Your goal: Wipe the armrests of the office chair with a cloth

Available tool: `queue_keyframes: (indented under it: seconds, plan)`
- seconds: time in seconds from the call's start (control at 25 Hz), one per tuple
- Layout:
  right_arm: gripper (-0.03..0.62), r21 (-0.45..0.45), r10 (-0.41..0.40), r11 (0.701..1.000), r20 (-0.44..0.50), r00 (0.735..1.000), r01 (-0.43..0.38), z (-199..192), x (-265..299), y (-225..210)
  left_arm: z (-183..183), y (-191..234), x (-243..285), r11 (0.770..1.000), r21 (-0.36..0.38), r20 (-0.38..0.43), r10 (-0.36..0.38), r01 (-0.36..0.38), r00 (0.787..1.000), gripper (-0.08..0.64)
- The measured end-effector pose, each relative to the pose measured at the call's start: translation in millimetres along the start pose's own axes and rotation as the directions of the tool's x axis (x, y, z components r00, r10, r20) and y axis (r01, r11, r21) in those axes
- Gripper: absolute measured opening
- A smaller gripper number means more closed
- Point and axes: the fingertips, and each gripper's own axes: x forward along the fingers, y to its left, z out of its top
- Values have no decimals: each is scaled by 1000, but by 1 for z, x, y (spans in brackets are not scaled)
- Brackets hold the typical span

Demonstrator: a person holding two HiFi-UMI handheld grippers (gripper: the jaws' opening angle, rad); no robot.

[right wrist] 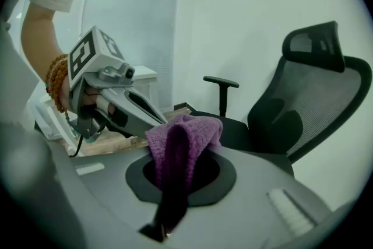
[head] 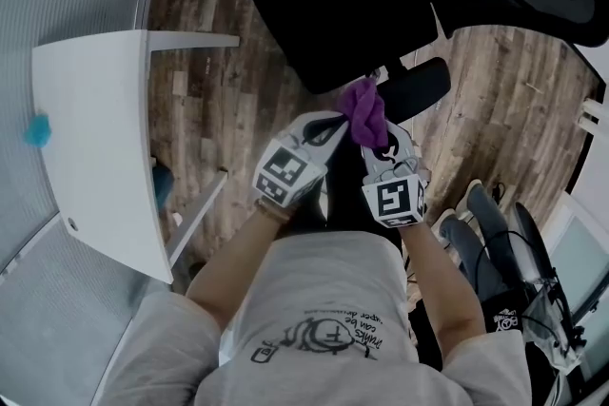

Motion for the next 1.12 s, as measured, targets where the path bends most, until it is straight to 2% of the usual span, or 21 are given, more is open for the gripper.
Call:
queue_keyframes:
  seconds: [0.12,0.32,0.68,1.12]
  plan:
    - [25,86,-15,996,13,1000,14,11,-7,-20,23,-2,-1,1000,6,16,1,-1,1000,0]
    - [25,145,-44,989,73,996,33,54,-30,-37,76,-7,-27,1000,23,91,18,-21,996,0]
    - [25,178,-77,983,212,974,39,157,-98,-69,205,-38,-86,995,68,251,59,-79,966,0]
    - [25,129,-85,991,381,921,38,266,-197,-57,301,-92,-167,983,132,375,71,-129,924,0]
